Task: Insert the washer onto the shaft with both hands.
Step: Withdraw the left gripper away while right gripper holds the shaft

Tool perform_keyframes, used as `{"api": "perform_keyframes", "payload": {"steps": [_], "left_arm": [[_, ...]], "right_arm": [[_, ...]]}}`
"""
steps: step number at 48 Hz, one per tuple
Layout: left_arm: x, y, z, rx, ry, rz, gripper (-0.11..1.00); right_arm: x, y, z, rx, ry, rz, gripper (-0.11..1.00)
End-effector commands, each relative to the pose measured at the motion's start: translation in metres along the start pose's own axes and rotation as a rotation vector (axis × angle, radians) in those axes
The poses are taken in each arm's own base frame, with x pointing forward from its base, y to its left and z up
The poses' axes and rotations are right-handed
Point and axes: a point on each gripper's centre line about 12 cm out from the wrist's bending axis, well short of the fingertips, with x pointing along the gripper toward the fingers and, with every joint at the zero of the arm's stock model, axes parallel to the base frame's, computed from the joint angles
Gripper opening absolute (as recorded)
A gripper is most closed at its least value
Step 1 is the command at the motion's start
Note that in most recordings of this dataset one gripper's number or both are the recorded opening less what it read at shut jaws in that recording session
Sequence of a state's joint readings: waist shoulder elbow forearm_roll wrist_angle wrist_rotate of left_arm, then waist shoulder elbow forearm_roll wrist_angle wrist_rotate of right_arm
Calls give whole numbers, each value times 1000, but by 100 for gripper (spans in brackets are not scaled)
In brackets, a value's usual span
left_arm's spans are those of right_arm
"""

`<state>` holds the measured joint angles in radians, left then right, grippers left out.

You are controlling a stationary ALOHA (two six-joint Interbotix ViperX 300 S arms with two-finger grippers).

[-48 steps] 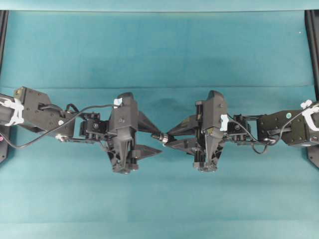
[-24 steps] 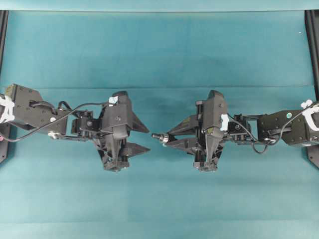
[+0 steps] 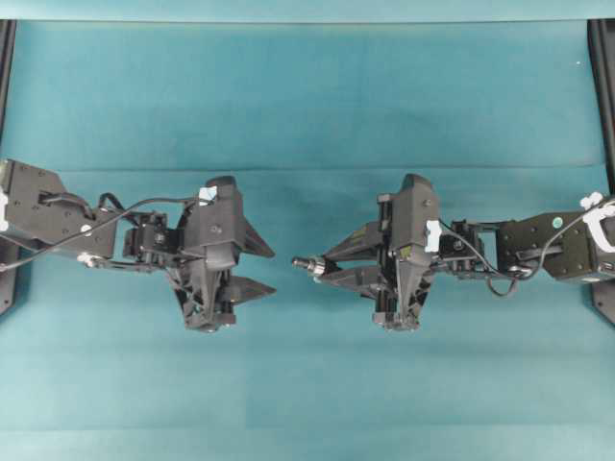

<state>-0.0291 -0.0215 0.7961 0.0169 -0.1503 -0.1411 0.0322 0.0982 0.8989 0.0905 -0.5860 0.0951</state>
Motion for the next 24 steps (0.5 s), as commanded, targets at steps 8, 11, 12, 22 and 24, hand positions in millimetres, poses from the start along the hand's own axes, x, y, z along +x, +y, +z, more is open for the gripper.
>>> {"api": "perform_keyframes", "payload": {"steps": [8, 11, 12, 22, 24], "left_arm": [[-4, -4, 6, 10, -23, -11, 65], [-4, -5, 6, 12, -22, -13, 65], [-4, -5, 6, 10, -22, -13, 65], [-5, -5, 1, 5, -8, -12, 65], [-5, -5, 1, 5, -6, -12, 65]], "right_arm": [[-2, 2, 8, 3, -27, 7, 0], [-2, 2, 8, 4, -26, 6, 0], [-2, 2, 8, 4, -26, 6, 0], [-2, 2, 5, -2, -2, 5, 0], [-2, 2, 4, -2, 4, 4, 0]]}}
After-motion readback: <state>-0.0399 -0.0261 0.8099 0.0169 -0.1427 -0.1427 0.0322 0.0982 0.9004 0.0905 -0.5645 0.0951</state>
